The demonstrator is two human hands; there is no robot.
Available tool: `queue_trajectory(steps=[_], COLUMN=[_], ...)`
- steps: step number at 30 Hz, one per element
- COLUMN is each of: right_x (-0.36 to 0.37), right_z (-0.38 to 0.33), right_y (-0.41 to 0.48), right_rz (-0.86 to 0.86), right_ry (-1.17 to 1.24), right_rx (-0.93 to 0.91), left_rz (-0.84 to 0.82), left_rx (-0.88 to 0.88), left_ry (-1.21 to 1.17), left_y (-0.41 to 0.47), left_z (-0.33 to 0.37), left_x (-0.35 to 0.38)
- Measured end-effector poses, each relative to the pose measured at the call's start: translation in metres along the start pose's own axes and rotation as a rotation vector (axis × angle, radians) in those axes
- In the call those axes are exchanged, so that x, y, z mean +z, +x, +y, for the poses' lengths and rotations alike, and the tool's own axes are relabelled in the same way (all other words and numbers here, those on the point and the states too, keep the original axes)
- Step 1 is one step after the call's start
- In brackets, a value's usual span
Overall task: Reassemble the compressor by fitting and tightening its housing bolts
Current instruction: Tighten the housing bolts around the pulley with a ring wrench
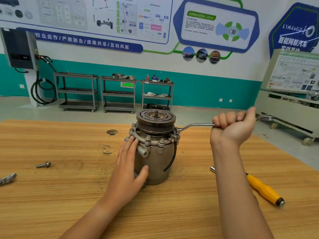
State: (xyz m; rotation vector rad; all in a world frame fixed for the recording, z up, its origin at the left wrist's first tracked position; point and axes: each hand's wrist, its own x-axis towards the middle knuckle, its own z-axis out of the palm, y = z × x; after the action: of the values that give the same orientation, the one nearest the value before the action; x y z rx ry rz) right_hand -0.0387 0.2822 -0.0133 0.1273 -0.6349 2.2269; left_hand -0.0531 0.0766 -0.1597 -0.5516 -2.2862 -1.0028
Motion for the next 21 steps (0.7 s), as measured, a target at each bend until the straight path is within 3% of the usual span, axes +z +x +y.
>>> queue_trajectory(steps=[5,13,18,21], right_x=[-0.014,-0.024,-0.042,-0.056], right_z=[0.013,0.018,0.027,0.026], right_y=[0.023,0.053,0.062,0.045], right_rz=[0.021,-0.215,-0.061,0.026], right_ry=[0.048,0.039,0.114,0.166], right_rx=[0.083,0.31,0.421,0.365], left_rz=[-0.008,-0.004,-0.005,-0.001], left_rx=[0.005,0.012,0.011,0.013], left_ry=[-0.011,-0.001,0.003,0.01], left_y=[0.0,0.0,0.0,0.0], left_z=[0.001,0.001,0.0,-0.001], left_x=[-0.001,-0.001,0.0,0.001])
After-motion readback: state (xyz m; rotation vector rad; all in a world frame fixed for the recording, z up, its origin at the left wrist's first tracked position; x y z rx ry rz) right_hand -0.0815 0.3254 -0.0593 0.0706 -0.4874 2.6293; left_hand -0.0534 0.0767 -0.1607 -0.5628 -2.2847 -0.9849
